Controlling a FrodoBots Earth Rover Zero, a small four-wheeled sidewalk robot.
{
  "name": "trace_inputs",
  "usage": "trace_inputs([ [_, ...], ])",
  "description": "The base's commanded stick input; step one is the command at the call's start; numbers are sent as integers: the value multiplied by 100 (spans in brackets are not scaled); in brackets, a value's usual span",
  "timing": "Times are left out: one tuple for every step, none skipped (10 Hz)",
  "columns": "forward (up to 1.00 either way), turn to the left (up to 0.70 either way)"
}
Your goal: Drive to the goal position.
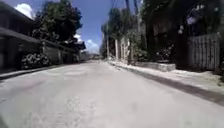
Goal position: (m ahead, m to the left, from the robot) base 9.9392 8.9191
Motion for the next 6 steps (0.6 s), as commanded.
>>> trace_inputs([
  [85,0],
  [85,0],
  [85,0],
  [85,0],
  [85,0],
  [85,0],
])
